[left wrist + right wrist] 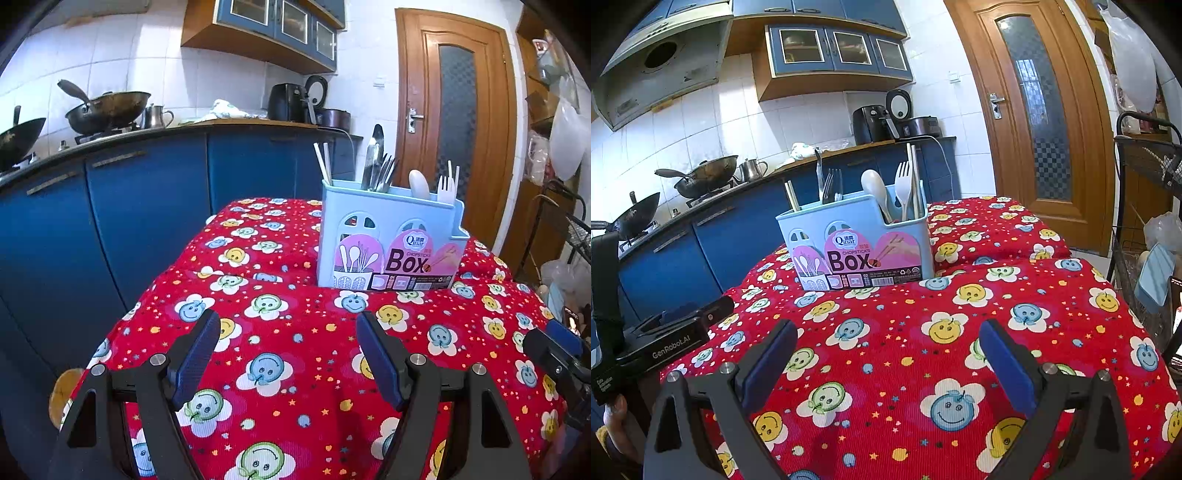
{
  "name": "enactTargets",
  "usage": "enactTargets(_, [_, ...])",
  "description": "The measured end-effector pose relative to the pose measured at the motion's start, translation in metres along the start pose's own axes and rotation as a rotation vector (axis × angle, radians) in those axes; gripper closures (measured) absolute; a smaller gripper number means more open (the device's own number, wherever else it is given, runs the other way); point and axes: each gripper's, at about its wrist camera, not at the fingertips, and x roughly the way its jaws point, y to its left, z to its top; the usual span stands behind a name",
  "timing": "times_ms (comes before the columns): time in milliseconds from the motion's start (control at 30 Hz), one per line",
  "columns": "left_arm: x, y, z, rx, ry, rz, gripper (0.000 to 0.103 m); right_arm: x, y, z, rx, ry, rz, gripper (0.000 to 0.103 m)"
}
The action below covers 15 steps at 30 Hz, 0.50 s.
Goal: Organize utensils
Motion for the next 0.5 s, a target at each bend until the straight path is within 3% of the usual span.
enactTargets(500, [-0.0007, 0.0027, 0.0006, -0.011, 0.0, -0.001, 0.026, 0.0003, 0.0001, -0.0002, -0.001, 0.0, 0.0, 0.002])
